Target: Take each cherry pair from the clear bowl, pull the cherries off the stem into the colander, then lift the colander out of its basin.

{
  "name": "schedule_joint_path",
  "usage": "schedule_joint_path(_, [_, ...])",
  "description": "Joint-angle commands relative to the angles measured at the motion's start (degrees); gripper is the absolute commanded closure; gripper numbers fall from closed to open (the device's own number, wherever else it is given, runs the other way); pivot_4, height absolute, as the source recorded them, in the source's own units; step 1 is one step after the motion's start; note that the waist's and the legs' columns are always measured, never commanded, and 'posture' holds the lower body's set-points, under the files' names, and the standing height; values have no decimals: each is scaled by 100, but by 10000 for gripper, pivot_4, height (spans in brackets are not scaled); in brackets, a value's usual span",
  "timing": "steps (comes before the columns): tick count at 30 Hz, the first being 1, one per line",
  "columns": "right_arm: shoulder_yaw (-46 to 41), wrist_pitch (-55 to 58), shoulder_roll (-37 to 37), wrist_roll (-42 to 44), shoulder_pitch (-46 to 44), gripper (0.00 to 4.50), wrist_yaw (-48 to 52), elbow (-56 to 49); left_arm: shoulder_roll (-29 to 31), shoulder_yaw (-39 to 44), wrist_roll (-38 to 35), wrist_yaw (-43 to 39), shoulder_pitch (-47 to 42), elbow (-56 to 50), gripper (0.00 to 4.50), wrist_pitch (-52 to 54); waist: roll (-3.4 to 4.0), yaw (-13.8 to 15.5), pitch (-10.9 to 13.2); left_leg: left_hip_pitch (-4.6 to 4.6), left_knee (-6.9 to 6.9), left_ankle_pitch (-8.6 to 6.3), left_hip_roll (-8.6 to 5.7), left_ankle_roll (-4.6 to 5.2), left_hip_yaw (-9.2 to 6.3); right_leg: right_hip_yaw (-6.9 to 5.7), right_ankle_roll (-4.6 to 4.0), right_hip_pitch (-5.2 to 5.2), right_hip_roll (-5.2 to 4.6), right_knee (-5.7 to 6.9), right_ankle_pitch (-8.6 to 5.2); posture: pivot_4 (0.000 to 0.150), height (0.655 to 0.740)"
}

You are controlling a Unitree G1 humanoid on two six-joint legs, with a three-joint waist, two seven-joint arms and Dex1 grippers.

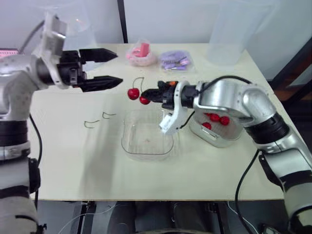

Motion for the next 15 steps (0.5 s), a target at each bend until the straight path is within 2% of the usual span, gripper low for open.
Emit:
schedule_joint_path(1, [-157, 293, 17, -587, 34, 39267, -450, -315, -99, -65, 120, -59, -278, 85, 0, -63, 0, -17, 0, 0, -1, 0, 0, 0, 0, 0, 0, -2, 0, 0, 0, 1500, 7367])
schedule_joint_path(6, [-130, 518, -18, -1055, 232, 39267, -648, -600, -440, -370, 365, -113, -598, 451, 0, -29, 0, -27, 0, 1, -2, 0, 0, 0, -1, 0, 0, -2, 1, 4, 0, 1500, 7367])
schedule_joint_path(15, [-50, 343, -77, -1268, 283, 39267, -840, -1014, -808, -995, 983, -241, -1591, 1400, 0, 394, 0, -25, 0, 0, -2, 0, -3, -1, -2, 0, 0, 0, 0, 2, 0, 1500, 7367])
